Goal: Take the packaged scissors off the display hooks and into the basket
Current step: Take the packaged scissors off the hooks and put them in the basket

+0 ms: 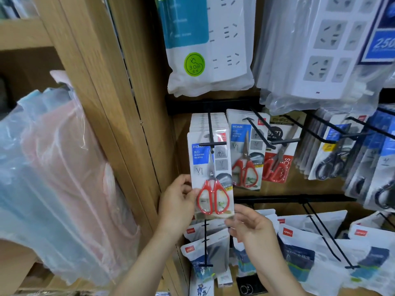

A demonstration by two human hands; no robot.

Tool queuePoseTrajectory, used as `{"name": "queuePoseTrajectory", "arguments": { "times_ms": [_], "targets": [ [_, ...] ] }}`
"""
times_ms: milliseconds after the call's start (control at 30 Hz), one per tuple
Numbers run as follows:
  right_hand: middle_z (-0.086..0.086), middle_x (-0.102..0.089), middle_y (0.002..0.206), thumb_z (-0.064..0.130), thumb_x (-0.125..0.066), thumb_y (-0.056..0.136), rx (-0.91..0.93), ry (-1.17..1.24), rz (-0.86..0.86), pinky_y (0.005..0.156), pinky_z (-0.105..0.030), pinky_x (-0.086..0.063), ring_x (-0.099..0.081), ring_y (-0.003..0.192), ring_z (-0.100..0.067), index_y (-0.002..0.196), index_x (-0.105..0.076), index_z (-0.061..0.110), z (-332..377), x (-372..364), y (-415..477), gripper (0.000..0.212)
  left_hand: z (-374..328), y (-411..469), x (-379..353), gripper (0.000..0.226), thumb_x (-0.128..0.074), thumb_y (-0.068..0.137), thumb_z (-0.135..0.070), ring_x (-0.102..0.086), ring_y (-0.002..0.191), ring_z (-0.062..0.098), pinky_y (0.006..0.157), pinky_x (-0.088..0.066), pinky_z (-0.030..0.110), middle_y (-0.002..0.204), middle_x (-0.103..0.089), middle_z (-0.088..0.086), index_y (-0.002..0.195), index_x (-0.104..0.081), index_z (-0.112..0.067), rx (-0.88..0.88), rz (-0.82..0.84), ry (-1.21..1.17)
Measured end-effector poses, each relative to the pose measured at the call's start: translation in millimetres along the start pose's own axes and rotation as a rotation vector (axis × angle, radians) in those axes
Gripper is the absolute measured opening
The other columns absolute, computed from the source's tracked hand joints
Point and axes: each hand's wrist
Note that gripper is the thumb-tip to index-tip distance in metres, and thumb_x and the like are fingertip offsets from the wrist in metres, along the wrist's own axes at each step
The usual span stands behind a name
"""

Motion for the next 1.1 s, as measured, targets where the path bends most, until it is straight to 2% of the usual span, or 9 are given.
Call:
{"name": "queuePoseTrajectory", "arguments": {
  "times_ms": [100,167,233,500,667,767,867,933,1100],
  "targets": [
    [0.003,-0.067,0.111,0.002,-0.059,0.095,-0.040,-0.051,-0.005,0.092,-0.040,-0.056,-0.065,0.105,-0.016,0.125,-0.061,0.026,-5,-1,6,0.038,5,12,-6,0.016,-0.059,0.097,-0.012,-0.066,0.071,-0.004,0.060,-0.055,0.015,0.082,-0.067,-0.011,0.103,-0.061,-0.027,-0.044,-0.079,0.109],
    [0.001,-0.065,0.116,0.002,-0.058,0.095,-0.044,-0.054,0.007,0.084,-0.035,-0.057,-0.064,0.106,-0.017,0.119,-0.060,0.032,-3,0,4,0.037,9,20,-11,0.013,-0.058,0.099,-0.017,-0.065,0.076,0.001,0.063,-0.055,0.015,0.090,-0.066,-0.017,0.111,-0.059,-0.021,-0.068,-0.103,0.217],
    [0.000,-0.066,0.115,0.001,-0.057,0.096,-0.044,-0.061,0.010,0.073,-0.028,-0.055,-0.066,0.104,-0.017,0.115,-0.062,0.031,-2,3,0,0.036,13,25,-15,0.017,-0.056,0.099,-0.021,-0.064,0.085,0.005,0.062,-0.051,0.011,0.101,-0.066,-0.012,0.116,-0.055,-0.019,-0.093,-0.105,0.309],
    [0.001,-0.072,0.098,0.000,-0.056,0.096,0.036,-0.152,0.039,0.069,-0.027,-0.055,-0.071,0.089,-0.014,0.102,-0.068,0.027,3,22,-12,0.030,21,10,-16,0.034,-0.056,0.099,-0.029,-0.064,0.103,0.013,0.083,-0.059,0.037,0.124,-0.061,-0.002,0.132,-0.051,-0.024,-0.130,-0.195,0.351],
    [0.010,-0.074,0.089,0.002,-0.055,0.097,0.147,-0.278,0.211,0.077,-0.033,-0.056,-0.072,0.082,-0.012,0.101,-0.069,0.027,5,26,-10,0.029,31,-39,-10,0.028,-0.054,0.099,-0.020,-0.058,0.095,-0.003,0.082,-0.048,0.012,0.113,-0.059,-0.015,0.126,-0.060,-0.026,-0.123,-0.209,0.321],
    [0.013,-0.073,0.088,0.003,-0.056,0.097,0.194,-0.340,0.356,0.079,-0.031,-0.054,-0.071,0.081,-0.005,0.098,-0.069,0.028,-3,27,-4,0.028,43,-86,-4,0.024,-0.055,0.098,-0.022,-0.065,0.087,-0.002,0.076,-0.053,0.020,0.093,-0.069,-0.022,0.112,-0.071,-0.035,0.001,-0.243,0.293],
    [0.014,-0.073,0.089,0.007,-0.057,0.096,0.209,-0.395,0.573,0.078,-0.027,-0.053,-0.070,0.081,-0.003,0.097,-0.069,0.029,-17,21,0,0.025,58,-142,-1,0.036,-0.053,0.091,-0.019,-0.068,0.074,0.007,0.072,-0.057,0.033,0.079,-0.071,-0.018,0.093,-0.071,-0.050,0.195,-0.410,0.149],
    [0.012,-0.074,0.088,0.007,-0.059,0.095,0.202,-0.416,0.700,0.075,-0.024,-0.055,-0.071,0.082,-0.006,0.095,-0.070,0.029,-31,13,-4,0.024,72,-185,-1,0.038,-0.053,0.090,-0.009,-0.068,0.070,0.012,0.072,-0.057,0.038,0.075,-0.071,-0.011,0.087,-0.072,-0.042,0.339,-0.550,0.082],
    [0.010,-0.075,0.089,0.001,-0.060,0.093,0.184,-0.501,1.031,0.076,-0.021,-0.056,-0.071,0.083,-0.009,0.093,-0.070,0.030,-73,-23,-41,0.030,87,-298,6,0.042,-0.051,0.089,0.008,-0.064,0.061,0.003,0.060,-0.048,0.018,0.071,-0.071,-0.009,0.082,-0.073,-0.026,0.597,-0.856,0.069]
  ]
}}
Point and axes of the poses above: each hand's wrist, its own y-axis towards the middle knuckle, its own x-axis out of the back of the hand, z = x × y
